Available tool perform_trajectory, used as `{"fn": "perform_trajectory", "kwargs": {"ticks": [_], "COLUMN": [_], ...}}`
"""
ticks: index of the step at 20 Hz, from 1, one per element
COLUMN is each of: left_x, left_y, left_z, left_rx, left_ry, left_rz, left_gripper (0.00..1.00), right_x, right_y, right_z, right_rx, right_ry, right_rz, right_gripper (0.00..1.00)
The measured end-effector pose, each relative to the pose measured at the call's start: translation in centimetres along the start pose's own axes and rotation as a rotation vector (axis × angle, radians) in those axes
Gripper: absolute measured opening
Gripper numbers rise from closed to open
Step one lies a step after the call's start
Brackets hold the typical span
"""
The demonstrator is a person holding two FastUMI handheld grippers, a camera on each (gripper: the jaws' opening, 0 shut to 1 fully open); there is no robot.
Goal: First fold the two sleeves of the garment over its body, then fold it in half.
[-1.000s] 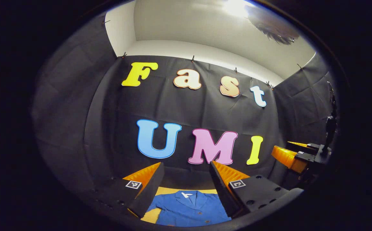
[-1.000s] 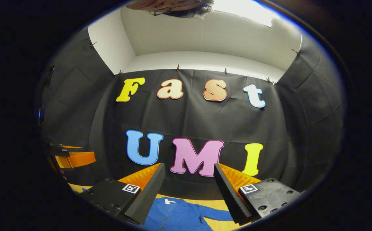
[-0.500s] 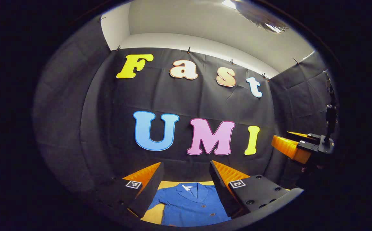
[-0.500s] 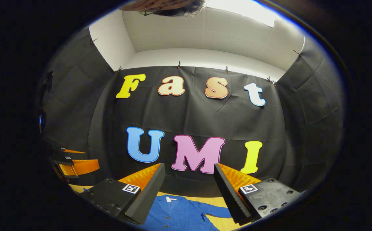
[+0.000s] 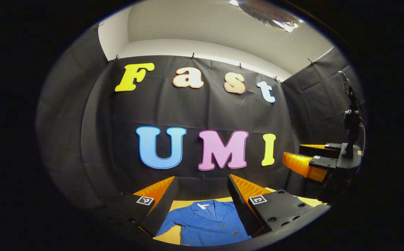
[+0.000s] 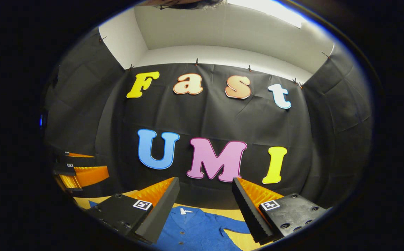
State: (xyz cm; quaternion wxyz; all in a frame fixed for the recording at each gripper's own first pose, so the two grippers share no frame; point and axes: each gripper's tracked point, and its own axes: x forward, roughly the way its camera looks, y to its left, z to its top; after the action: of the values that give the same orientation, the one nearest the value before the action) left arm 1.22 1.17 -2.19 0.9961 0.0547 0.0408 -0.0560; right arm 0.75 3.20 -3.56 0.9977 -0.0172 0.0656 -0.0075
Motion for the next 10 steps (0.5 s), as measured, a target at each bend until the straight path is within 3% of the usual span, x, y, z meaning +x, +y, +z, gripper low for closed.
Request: {"fn": "perform_trajectory", "kwargs": {"ticks": [7,10], "left_x": [0.2,0.0], "left_y": [1.2,1.2], "left_z": [-1.7,-2.1], "left_rx": [-0.01,-0.01], "left_ry": [0.065,0.078], "left_rz": [0.063,0.091], "left_gripper": [0.81,0.81], "right_x": [4.2,8.1], "right_y": [-1.2,-2.8], "right_z": [-3.2,-6.7], "right_rx": [0.01,0.026], "right_ry": [0.038,0.141], "right_rz": [0.005,-0.012], "right_gripper": [0.96,0.96]}}
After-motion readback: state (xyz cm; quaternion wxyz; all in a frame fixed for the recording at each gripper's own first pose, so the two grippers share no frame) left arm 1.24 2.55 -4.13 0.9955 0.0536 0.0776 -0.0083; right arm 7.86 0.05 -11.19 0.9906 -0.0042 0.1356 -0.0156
